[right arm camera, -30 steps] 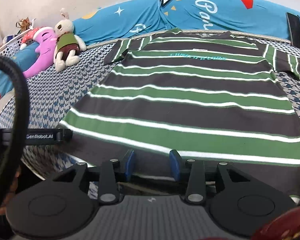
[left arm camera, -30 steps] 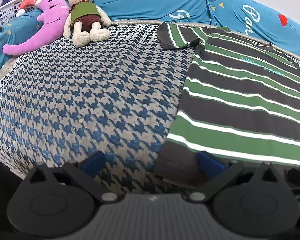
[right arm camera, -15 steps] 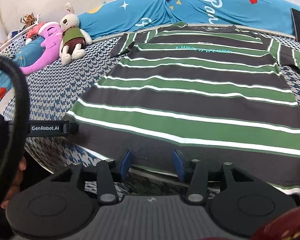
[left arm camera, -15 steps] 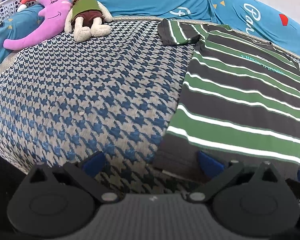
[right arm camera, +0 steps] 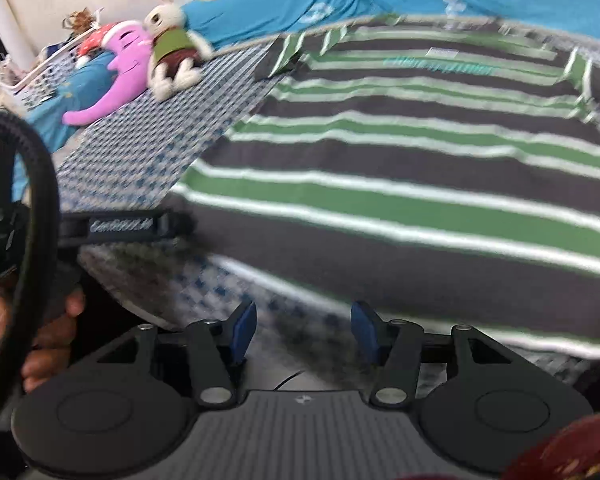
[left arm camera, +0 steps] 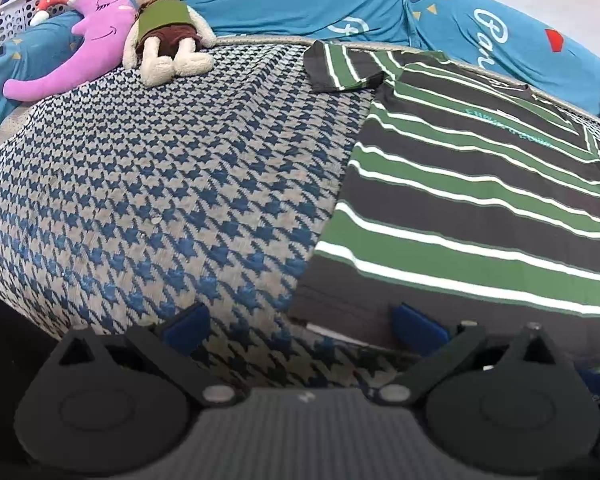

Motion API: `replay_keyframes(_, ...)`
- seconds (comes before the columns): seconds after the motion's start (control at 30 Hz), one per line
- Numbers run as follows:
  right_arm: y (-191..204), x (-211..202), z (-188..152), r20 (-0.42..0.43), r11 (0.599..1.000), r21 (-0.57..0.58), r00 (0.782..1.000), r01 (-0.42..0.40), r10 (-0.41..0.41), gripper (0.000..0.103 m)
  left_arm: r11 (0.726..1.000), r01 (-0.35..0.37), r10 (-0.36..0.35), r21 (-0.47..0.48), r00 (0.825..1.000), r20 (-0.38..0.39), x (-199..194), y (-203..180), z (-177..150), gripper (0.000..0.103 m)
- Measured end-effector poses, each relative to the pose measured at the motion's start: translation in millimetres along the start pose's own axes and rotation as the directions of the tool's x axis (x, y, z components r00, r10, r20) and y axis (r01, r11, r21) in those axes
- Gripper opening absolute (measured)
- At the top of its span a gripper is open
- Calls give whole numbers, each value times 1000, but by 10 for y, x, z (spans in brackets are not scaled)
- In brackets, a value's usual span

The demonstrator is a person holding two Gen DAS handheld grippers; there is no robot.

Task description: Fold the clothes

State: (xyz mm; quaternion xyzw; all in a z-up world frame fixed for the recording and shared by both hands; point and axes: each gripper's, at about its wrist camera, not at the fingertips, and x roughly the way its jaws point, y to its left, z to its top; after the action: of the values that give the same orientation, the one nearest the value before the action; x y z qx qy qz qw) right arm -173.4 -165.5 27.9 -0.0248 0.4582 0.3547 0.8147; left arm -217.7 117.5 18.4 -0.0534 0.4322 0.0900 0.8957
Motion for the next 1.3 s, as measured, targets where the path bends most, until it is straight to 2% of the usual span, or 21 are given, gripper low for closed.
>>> replay_keyframes(0.07, 24, 17, -13, -24, 1000, -4, 999, -24, 24, 53, 1000, 2, -2, -1, 1000, 10, -20, -11, 2, 103)
replay_keyframes(0.4, -37, -225, 16, 125, 998, -16, 991, 54, -52, 53, 1000, 5, -6, 6, 999, 37, -46, -86, 18, 103)
replay_keyframes(0.67, -122, -231, 36, 150, 995, 31, 983, 98, -102, 53, 999, 24, -26, 48, 999, 29, -14, -251, 2, 103)
replay_keyframes(0.93, -244, -319, 42, 210, 982, 106, 962, 156, -176, 53, 996, 37, -39, 83, 999, 23, 39, -383, -3, 103)
replay_keyframes(1.07, -375, -346, 25, 216, 964, 159, 945, 213, -245, 53, 995, 43, -46, 91, 998, 32, 37, -431, -2, 103)
replay_keyframes(1.17, -470, -358, 11, 211, 946, 201, 932, 255, -296, 53, 994, 44, -48, 95, 998, 39, 50, -473, 10, 103)
replay_keyframes(1.3, -571, -308, 3, 159, 917, 245, 920, 315, -359, 53, 993, 33, -37, 115, 999, 29, 104, -551, 7, 103)
